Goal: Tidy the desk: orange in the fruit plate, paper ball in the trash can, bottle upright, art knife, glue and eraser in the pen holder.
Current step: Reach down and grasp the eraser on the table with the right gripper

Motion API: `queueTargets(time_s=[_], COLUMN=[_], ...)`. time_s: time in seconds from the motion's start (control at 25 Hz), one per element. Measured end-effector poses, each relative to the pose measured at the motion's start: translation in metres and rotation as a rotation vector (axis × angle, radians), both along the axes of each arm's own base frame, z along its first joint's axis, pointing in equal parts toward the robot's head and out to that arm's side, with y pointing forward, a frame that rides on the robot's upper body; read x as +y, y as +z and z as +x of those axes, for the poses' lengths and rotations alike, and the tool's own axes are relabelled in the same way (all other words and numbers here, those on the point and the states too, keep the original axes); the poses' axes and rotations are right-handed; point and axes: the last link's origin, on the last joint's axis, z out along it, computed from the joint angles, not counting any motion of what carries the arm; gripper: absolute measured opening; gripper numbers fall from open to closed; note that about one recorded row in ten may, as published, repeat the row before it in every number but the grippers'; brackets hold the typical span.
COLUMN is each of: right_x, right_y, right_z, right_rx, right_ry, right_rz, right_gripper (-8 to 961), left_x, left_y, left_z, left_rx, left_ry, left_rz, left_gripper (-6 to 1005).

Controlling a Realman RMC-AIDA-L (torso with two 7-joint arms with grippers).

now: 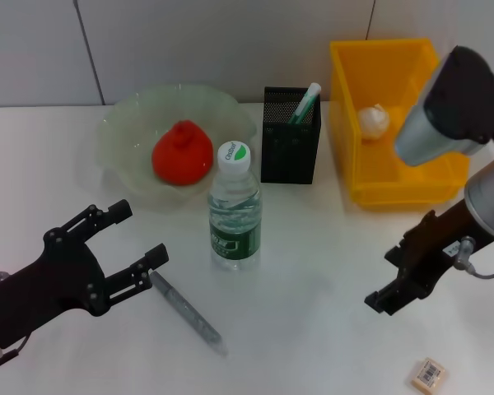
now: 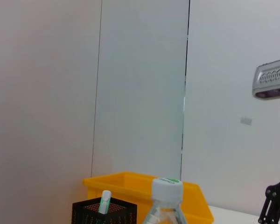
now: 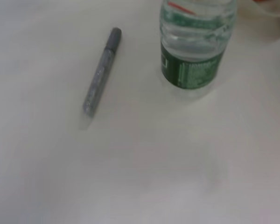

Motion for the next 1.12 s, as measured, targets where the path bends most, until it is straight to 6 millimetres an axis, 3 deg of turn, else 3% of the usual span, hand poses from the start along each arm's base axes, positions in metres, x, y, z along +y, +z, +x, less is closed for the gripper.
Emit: queueTargets(time_s=[0.6, 1.12], right_x=[-0.007, -0.022], right_y=[-0.025, -0.024], right_z=[0.012, 0.023], right_rx=[-0.191, -0.215], right_ry=[-0.101, -0.191], right_rz=[-0.09, -0.122], right_gripper=[755, 755], left_x=[0.002, 0.002], left_y=[-0.001, 0.0], left_z=[0.001, 0.001], left_rx=[0.001, 0.001], left_ry=[-0.001, 0.002], left_rz=[0.002, 0.005], left_gripper=[826, 826])
